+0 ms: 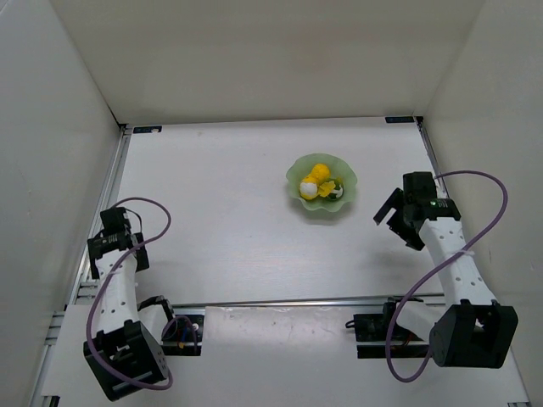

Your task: Place and organize the fake fruits in the fruit bowl

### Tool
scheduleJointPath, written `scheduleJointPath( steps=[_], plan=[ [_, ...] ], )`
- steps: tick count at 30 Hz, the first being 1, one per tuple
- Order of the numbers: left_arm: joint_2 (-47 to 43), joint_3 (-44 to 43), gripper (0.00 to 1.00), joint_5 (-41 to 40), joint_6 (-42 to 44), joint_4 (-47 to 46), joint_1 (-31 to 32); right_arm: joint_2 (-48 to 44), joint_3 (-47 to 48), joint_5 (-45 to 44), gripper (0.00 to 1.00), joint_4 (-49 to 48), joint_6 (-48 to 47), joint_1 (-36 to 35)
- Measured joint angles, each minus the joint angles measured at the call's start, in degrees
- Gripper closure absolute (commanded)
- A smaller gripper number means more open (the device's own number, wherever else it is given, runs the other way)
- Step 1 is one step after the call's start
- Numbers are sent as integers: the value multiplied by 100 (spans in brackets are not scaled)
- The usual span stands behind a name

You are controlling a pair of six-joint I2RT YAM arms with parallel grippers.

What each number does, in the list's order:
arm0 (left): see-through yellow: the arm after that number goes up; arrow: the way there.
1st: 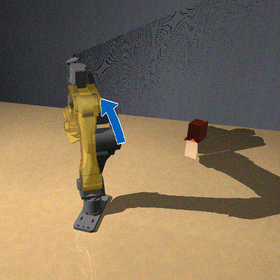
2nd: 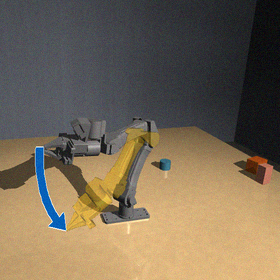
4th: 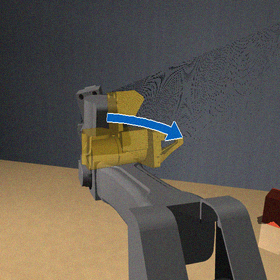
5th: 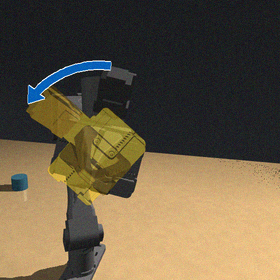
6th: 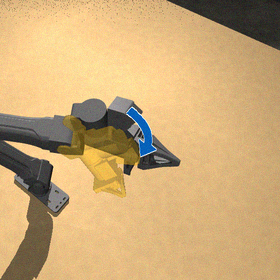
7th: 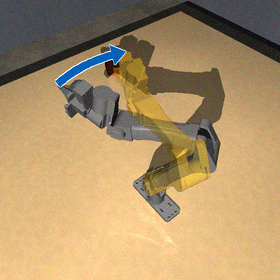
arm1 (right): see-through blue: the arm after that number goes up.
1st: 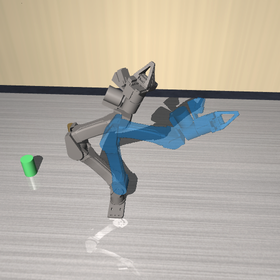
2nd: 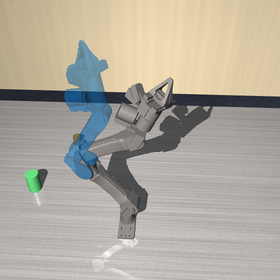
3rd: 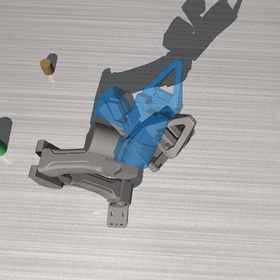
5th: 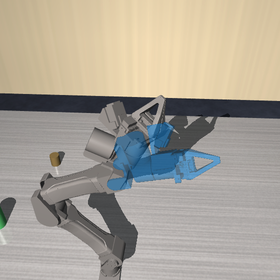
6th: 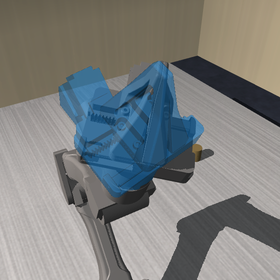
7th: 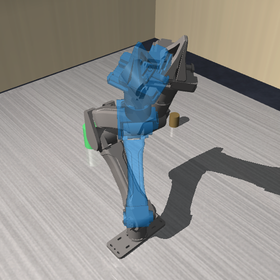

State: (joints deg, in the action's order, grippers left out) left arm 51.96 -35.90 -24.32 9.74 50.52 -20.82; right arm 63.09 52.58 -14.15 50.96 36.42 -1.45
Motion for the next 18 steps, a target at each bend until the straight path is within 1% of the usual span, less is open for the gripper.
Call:
scheduleJointPath(
  steps=[3, 10, 18],
  plan=[
    [-4, 0, 0, 70, -13, 2, -133, -122, -118, 66, 0, -94, -22, 0],
    [0, 13, 0, 245, -4, 0, -216, -479, -529, 221, 0, -166, -37, 0],
    [46, 31, 0, 319, 33, 2, -356, -846, -761, 348, 0, -229, -50, 0]
  ],
)
